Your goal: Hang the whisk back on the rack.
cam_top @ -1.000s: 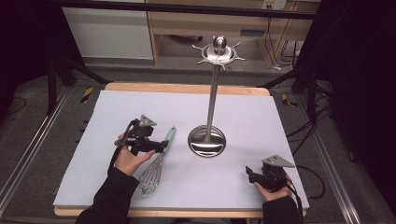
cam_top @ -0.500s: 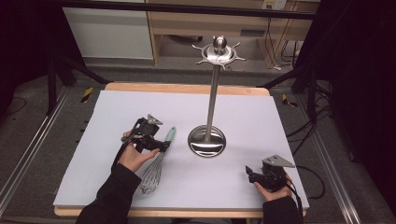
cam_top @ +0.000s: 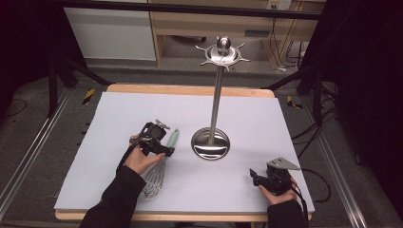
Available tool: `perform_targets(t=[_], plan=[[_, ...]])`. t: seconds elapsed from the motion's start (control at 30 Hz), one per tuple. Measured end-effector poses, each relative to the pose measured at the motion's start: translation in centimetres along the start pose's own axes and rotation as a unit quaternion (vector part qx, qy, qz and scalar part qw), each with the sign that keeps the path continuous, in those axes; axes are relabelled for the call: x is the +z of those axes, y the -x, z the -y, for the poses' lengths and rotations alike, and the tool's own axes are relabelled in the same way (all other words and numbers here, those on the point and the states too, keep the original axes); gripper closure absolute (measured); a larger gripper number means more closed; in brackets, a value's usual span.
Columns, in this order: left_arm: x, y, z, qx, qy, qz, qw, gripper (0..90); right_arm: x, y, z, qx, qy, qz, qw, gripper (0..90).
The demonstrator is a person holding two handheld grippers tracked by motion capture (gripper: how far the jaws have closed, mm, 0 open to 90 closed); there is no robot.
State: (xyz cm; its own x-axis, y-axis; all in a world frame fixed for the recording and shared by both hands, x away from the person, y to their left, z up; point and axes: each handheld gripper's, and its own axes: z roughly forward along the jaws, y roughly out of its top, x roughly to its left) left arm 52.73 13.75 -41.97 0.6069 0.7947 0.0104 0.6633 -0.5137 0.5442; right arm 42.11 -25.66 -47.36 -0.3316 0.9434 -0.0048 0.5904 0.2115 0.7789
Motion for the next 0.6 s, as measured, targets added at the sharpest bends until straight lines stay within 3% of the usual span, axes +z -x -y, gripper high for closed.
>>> perform_targets(t=[0.3,0.6], plan=[[0.7,0.1,0.0,0.006,-0.02,0.001,0.9998,30.8,0.1,0.0,0.0,-0.005,-0.001,-0.001,1.0,28.1],[1.4,0.0,0.1,-0.001,-0.036,0.0,0.9993,33.4,0.1,-0.1,0.0,-0.003,-0.003,-0.001,1.0,28.2]])
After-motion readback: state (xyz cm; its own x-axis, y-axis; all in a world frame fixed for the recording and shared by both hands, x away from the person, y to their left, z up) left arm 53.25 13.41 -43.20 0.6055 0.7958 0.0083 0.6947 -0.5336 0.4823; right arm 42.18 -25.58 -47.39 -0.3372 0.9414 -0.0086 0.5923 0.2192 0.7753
